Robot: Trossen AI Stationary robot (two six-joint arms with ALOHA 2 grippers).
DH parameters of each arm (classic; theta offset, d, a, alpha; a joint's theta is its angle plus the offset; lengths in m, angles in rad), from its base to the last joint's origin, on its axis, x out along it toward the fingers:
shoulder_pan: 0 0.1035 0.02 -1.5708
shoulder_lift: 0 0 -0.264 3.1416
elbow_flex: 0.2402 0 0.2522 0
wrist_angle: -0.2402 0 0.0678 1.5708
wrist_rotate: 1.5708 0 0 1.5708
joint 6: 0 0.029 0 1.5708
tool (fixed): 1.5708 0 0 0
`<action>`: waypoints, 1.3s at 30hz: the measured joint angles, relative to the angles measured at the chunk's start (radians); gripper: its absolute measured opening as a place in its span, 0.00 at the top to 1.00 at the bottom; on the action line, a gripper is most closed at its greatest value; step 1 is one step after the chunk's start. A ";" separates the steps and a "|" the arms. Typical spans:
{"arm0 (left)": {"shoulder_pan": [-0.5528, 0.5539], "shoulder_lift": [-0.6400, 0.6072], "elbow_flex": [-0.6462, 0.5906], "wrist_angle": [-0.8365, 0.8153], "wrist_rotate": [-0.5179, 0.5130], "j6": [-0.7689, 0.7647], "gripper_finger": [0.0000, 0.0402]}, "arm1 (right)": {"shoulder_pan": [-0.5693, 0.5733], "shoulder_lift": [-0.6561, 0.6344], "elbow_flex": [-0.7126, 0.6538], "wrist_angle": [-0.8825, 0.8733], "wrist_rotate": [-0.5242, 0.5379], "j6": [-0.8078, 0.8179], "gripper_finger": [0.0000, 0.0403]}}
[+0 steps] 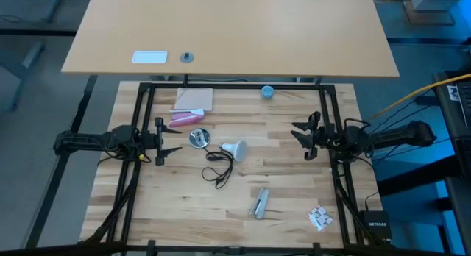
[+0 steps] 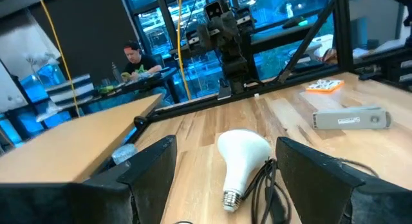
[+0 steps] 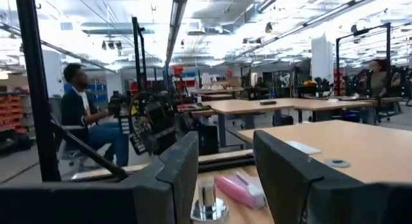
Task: Screw lightbulb
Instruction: Insert the lightbulb into the lamp
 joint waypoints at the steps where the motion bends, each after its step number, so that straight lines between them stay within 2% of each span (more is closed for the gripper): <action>1: 0.000 0.000 0.000 0.000 0.000 -0.027 0.36 | 0.000 0.031 0.008 0.010 0.000 -0.004 0.62; 4: 0.000 0.000 0.000 0.000 0.000 -0.146 0.36 | 0.000 0.117 0.046 0.013 0.033 -0.012 0.62; 7: 0.000 0.000 0.000 0.000 0.000 -0.263 0.36 | -0.001 0.199 0.082 0.013 0.140 -0.098 0.62; 9: 0.000 0.000 0.000 0.000 -0.001 -0.315 0.36 | -0.001 0.251 0.103 0.011 0.176 -0.141 0.62; 19: 0.000 0.000 0.000 0.007 -0.001 -0.347 0.36 | -0.001 0.490 0.223 0.012 0.204 -0.217 0.62; 24: 0.000 0.000 0.000 0.012 -0.001 -0.382 0.36 | -0.001 0.599 0.288 0.013 0.193 -0.217 0.62; 30: 0.000 0.000 0.000 0.017 -0.003 -0.326 0.36 | -0.001 0.723 0.368 -0.030 0.064 -0.249 0.62; 35: 0.000 0.000 0.000 0.041 -0.013 -0.306 0.36 | -0.002 0.829 0.449 -0.116 0.101 -0.246 0.62; 39: 0.000 0.000 0.000 0.039 -0.055 -0.323 0.36 | -0.013 0.903 0.531 -0.225 0.089 -0.218 0.62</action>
